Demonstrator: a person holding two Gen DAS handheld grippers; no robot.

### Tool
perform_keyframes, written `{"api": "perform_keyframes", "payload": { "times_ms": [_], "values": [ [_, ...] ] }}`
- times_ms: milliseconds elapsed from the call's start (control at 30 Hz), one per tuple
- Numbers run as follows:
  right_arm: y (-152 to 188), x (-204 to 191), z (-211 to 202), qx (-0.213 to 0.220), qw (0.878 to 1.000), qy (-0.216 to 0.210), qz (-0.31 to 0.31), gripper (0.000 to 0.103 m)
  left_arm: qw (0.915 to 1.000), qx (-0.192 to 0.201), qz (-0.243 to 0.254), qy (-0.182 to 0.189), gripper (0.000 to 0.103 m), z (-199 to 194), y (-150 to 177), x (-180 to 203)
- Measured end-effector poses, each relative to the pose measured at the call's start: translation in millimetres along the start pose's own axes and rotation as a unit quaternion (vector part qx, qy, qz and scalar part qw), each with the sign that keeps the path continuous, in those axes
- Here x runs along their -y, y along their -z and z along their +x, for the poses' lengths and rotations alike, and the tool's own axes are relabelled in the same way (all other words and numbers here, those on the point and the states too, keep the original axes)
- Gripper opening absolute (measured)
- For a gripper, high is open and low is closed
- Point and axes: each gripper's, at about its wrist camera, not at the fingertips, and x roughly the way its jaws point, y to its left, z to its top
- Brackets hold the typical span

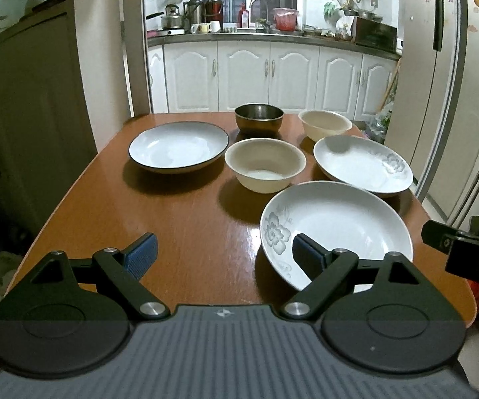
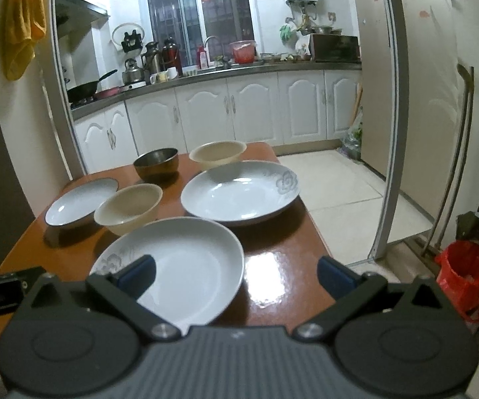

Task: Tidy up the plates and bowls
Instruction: 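Move both tools toward the white floral plates on the table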

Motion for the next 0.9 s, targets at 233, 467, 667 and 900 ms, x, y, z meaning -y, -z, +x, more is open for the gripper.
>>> {"api": "perform_keyframes", "payload": {
  "times_ms": [233,467,667,900],
  "values": [
    [0,2,0,-0.007,1.0,0.011,-0.007,0.103,0.9999,-0.015,0.002,0.006,0.103,-33,12,14],
    [0,5,-1,-0.006,1.0,0.004,-0.01,0.103,0.9993,-0.032,-0.003,0.018,0.103,-73,22,31],
    [-1,8,1,-0.007,1.0,-0.014,-0.007,0.102,0.9988,-0.043,-0.011,0.02,0.103,-116,37,47],
    [-2,16,5,-0.012,0.999,-0.048,-0.001,0.102,0.9979,-0.055,-0.027,0.02,0.103,-162,51,65]
  ]
}}
